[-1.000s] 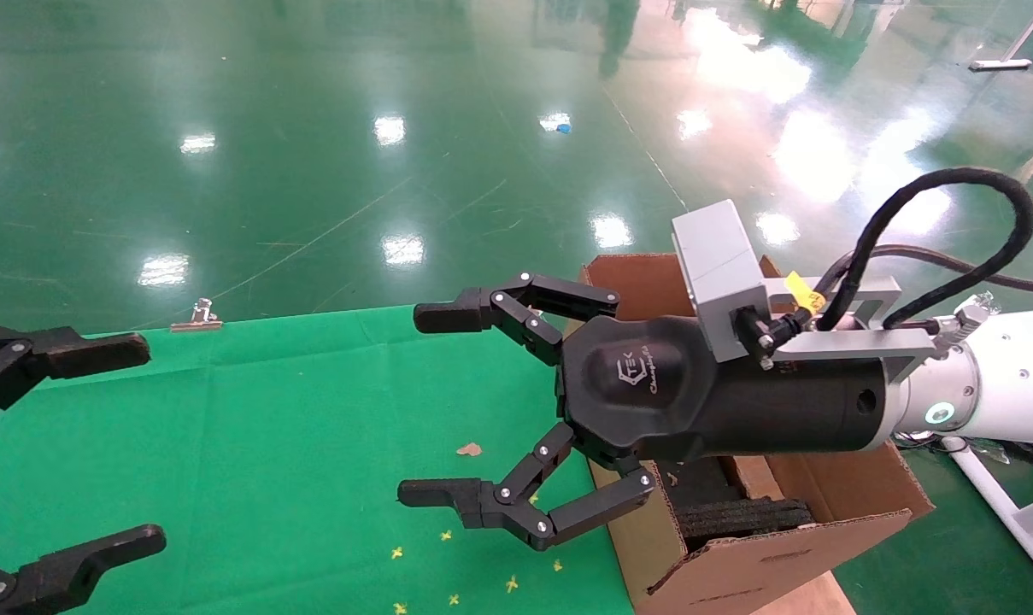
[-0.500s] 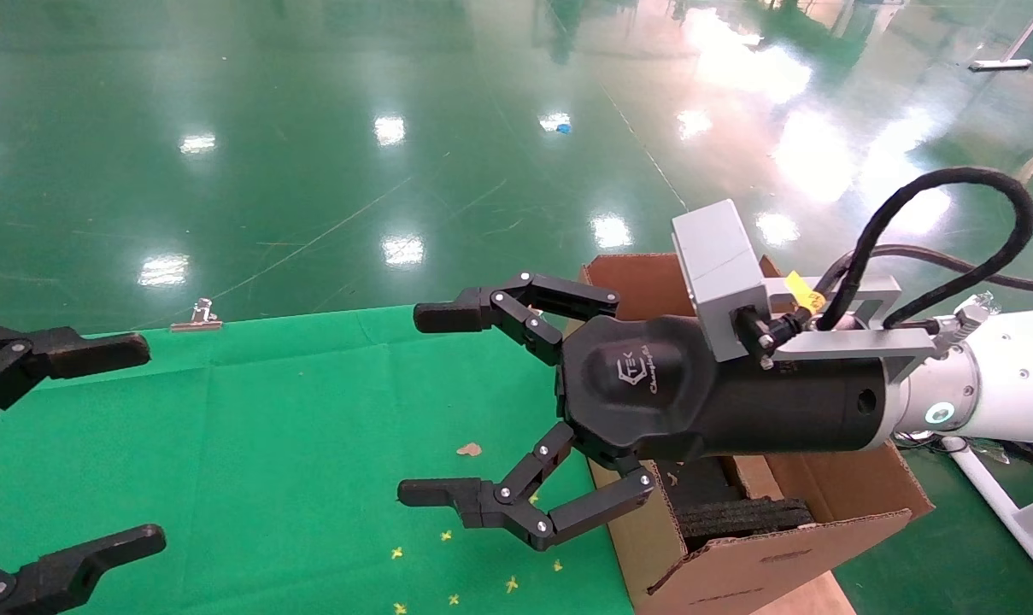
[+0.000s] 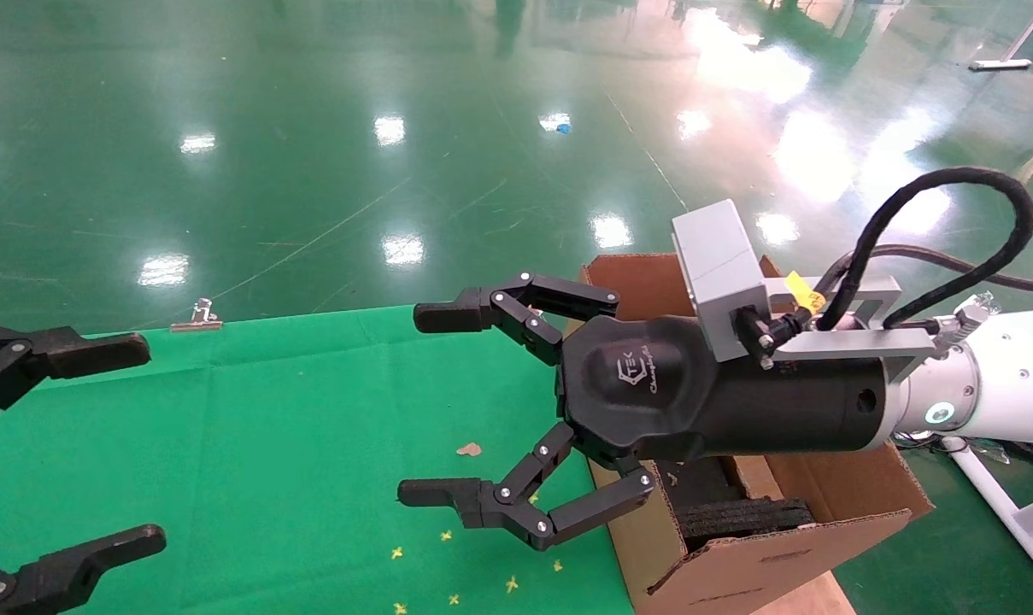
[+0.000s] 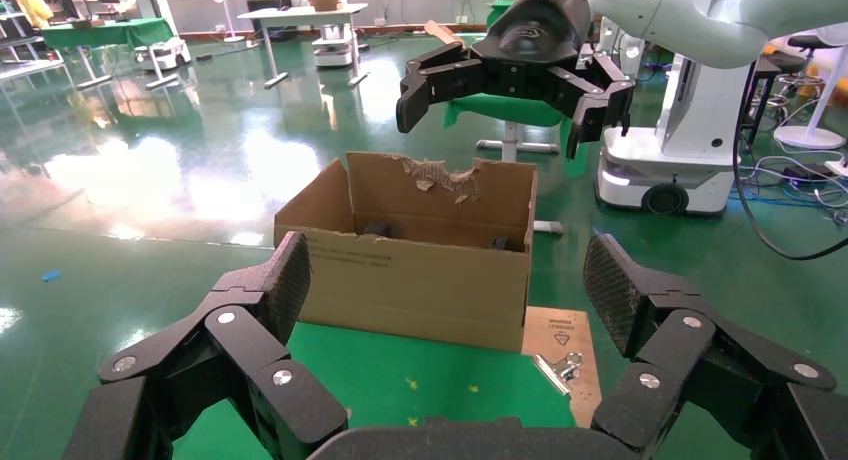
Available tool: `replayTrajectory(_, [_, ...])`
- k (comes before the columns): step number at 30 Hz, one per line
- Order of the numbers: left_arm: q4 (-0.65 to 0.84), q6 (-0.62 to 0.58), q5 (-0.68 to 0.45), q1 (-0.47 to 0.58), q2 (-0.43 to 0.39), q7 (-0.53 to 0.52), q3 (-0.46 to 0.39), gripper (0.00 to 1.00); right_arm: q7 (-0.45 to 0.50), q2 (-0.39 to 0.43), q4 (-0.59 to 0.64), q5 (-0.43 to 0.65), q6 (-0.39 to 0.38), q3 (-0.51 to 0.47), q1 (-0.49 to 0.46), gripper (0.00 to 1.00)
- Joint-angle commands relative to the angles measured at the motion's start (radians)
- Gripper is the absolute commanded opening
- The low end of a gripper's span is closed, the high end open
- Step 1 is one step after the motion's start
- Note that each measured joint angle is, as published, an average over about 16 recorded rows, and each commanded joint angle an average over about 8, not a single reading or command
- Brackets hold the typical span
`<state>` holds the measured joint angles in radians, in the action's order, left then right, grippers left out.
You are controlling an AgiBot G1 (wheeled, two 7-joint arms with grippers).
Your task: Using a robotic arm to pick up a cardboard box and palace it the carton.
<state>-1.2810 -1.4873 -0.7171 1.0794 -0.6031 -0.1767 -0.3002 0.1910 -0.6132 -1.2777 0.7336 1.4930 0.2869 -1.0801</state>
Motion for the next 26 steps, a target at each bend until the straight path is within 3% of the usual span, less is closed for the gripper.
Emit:
replayTrajectory(1, [0.0, 0.0, 0.0, 0.0, 0.0, 0.0, 0.0, 1.0, 0.0, 0.0, 0.0, 0.0, 0.0, 0.0, 0.0, 1.0])
replayTrajectory(26, [0.0, 0.0, 0.0, 0.0, 0.0, 0.0, 0.0, 1.0, 0.0, 0.0, 0.0, 0.0, 0.0, 0.0, 0.0, 1.0])
